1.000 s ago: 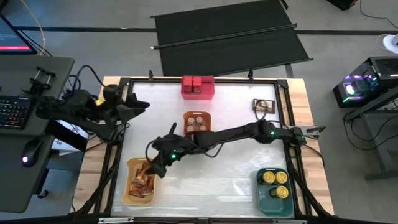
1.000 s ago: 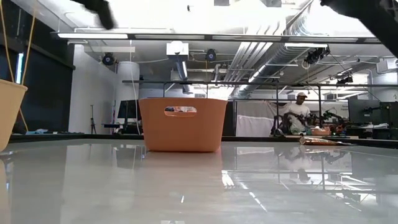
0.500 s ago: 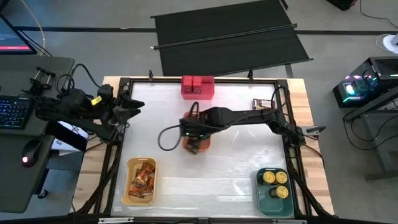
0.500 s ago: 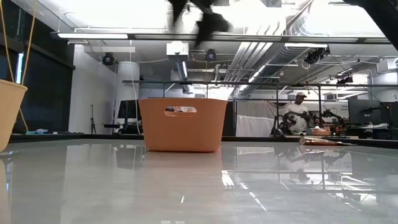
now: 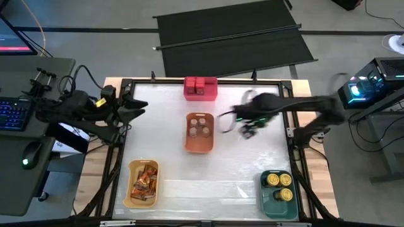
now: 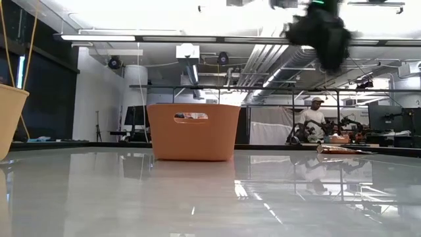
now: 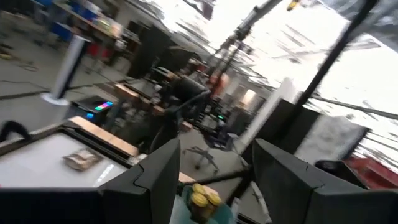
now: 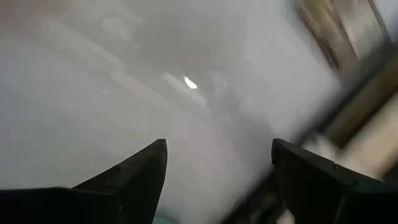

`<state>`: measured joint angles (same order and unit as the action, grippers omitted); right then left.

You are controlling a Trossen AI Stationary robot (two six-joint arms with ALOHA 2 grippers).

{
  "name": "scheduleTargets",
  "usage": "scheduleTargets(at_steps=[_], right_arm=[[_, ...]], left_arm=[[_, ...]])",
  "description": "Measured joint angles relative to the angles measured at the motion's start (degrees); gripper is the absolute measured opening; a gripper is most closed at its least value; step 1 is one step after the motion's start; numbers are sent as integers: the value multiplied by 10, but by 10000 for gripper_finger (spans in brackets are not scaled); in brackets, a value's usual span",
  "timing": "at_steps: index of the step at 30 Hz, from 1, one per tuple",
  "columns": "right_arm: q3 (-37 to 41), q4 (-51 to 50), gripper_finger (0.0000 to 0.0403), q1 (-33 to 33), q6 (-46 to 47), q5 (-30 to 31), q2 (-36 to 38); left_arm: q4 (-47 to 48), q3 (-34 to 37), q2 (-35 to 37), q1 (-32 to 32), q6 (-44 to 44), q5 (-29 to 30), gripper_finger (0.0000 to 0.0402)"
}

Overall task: Sort spices by type
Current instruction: Put the orange spice pack into the yellow bin

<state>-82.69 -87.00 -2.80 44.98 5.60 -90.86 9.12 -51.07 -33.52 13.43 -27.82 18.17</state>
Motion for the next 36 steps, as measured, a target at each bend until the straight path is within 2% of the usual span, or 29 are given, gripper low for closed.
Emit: scheduleTargets(at_steps=[2, 4, 7, 11, 15, 19, 23, 31, 36], right_arm=[[96, 6, 281, -40, 74, -14, 84], [176, 68, 281, -89, 152, -19, 147], [282, 177, 281, -149, 216, 24, 221], [396, 320, 281, -227, 350, 100, 251], [467, 435, 281, -273, 493, 147, 253], [494, 449, 281, -314, 595, 185, 253], [506, 463, 281, -353, 642, 189, 253], [515, 501, 281, -392, 659, 127, 211], [515, 541, 281, -396, 700, 124, 175]], left_arm=[[0, 0, -2, -8, 0, 19, 188], [-1, 0, -8, -19, 0, 39, 188], [-1, 0, -22, -40, -1, 72, 188], [-24, 0, -53, -67, -33, 112, 188], [-74, 0, -91, -86, -61, 121, 188], [-107, 0, -122, -89, -65, 119, 188], [-105, 0, -142, -102, -64, 114, 188], [-104, 0, -146, -143, -55, 24, 188], [-102, 0, -143, -167, -47, -55, 188]])
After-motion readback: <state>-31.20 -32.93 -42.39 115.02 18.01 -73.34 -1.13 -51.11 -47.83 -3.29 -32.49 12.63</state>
